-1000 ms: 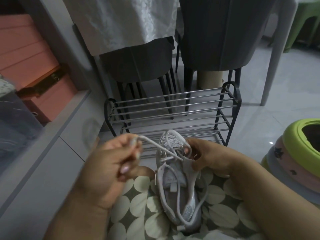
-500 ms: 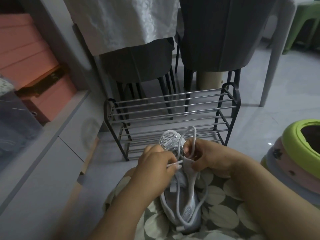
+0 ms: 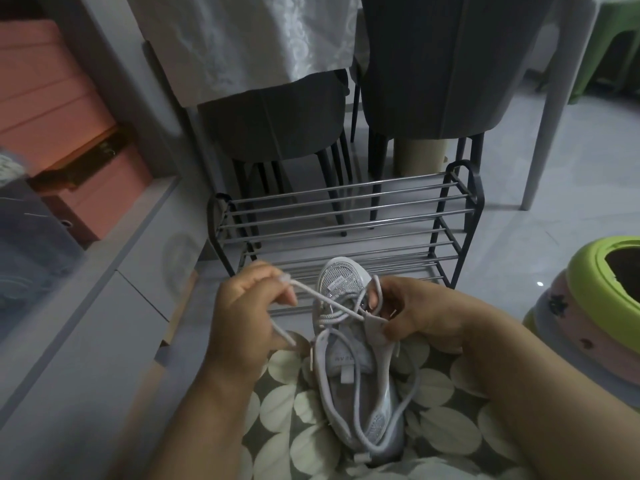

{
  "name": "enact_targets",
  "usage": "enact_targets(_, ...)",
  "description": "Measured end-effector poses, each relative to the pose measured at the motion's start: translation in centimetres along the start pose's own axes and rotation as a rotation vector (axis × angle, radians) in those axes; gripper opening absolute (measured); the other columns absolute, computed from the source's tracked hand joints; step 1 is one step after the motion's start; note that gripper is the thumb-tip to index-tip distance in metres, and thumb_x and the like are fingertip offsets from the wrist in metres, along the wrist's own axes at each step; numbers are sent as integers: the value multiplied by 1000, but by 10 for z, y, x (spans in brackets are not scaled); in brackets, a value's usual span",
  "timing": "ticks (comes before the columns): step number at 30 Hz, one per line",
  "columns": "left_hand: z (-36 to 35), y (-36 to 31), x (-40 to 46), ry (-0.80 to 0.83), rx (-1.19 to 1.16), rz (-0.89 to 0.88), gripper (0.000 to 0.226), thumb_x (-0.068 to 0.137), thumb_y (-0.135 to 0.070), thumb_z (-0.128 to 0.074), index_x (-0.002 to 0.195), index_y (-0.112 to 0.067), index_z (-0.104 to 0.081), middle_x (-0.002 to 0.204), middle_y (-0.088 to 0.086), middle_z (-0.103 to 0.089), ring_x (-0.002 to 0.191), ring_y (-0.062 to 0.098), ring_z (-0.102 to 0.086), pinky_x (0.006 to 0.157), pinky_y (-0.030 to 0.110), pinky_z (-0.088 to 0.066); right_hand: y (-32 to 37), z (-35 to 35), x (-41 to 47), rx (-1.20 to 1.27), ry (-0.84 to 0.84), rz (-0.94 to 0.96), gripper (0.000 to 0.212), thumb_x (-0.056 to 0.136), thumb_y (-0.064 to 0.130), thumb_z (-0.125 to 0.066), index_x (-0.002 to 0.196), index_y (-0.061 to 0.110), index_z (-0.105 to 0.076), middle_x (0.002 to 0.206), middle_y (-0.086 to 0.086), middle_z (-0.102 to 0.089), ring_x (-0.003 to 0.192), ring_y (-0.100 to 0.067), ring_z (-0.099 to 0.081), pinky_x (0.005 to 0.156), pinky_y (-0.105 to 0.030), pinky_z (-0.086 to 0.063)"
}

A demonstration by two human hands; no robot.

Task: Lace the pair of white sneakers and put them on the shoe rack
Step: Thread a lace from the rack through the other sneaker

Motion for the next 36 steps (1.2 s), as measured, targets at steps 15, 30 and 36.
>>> enact_targets(15, -55, 12, -14, 234, 828, -72, 22, 84, -44, -60, 83, -25, -49, 83, -9, -54, 77, 13, -53, 65, 30, -44, 8, -4, -5, 180, 29, 94, 42, 62, 11, -82, 83, -11, -52, 85, -21, -60, 82, -30, -58, 82, -46, -50)
enact_targets(30, 3, 1, -13, -310, -302, 62, 48, 95, -4, -41, 51, -21, -53, 50, -2, -51, 41, 13, -41, 40, 24, -31, 13, 2, -5, 180, -339, 14, 19, 90, 14, -61, 75, 3, -62, 68, -13, -61, 52, -15, -52, 45, -20, -42)
enact_targets(36, 36, -13, -15, -582, -442, -26, 48, 91, -6, -39, 46, -22, -44, 46, -4, -48, 38, 14, -38, 39, 23, -28, 14, -5, -3, 48, -260, -4, 10, 84, -2, -63, 79, 5, -59, 70, -15, -59, 57, -19, -52, 50, -26, -40)
Point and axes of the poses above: each hand's wrist, its own x-axis towards the middle knuckle, its own z-axis out of the back of the hand, y = z × x, the point moved 5 cm from there along x, towards the middle knuckle
